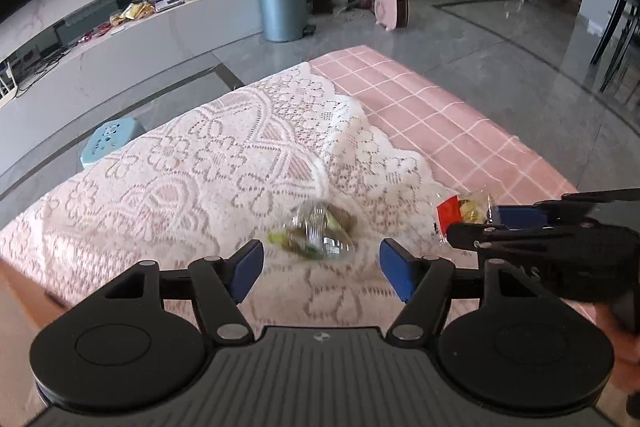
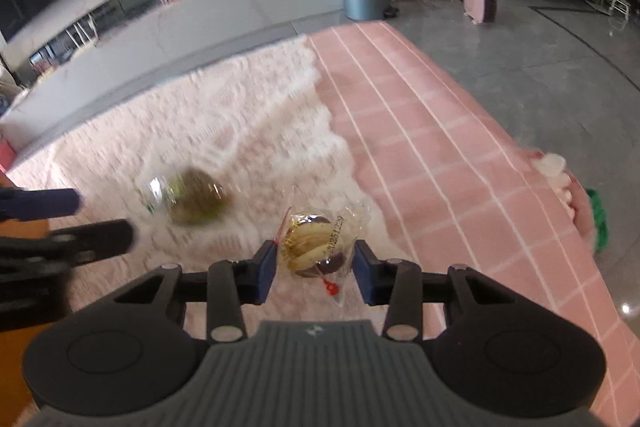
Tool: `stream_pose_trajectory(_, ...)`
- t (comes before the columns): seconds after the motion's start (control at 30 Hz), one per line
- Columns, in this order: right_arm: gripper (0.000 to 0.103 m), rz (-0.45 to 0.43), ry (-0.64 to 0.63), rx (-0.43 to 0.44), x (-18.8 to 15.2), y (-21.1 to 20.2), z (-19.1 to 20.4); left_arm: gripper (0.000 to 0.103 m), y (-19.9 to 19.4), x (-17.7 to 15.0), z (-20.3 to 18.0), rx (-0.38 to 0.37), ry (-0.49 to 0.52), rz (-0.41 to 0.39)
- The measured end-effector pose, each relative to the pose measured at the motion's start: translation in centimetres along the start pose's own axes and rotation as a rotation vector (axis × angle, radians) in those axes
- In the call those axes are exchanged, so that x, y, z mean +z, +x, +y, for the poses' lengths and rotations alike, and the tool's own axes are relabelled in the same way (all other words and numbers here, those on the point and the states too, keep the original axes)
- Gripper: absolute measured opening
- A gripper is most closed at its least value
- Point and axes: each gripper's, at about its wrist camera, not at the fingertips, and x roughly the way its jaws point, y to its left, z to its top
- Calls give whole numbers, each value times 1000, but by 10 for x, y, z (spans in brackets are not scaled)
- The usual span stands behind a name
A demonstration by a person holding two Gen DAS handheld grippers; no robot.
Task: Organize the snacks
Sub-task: 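Grasp the green-wrapped packet with the left tool while the right tool grasps the clear bread bag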
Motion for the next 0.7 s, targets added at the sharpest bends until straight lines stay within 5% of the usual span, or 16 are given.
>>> stream_pose_trajectory(0.2,40,-62,4,79,1,-4,-1,80,36,23,-6,24,92,83)
stream_pose_trajectory(0.4,40,-68,7,77,0,-2,-4,52,73,32,-9,60,120,209)
stream_pose_trajectory(0.7,40,-50,18,72,0,6,-10,42,82,38,-10,101,73,176)
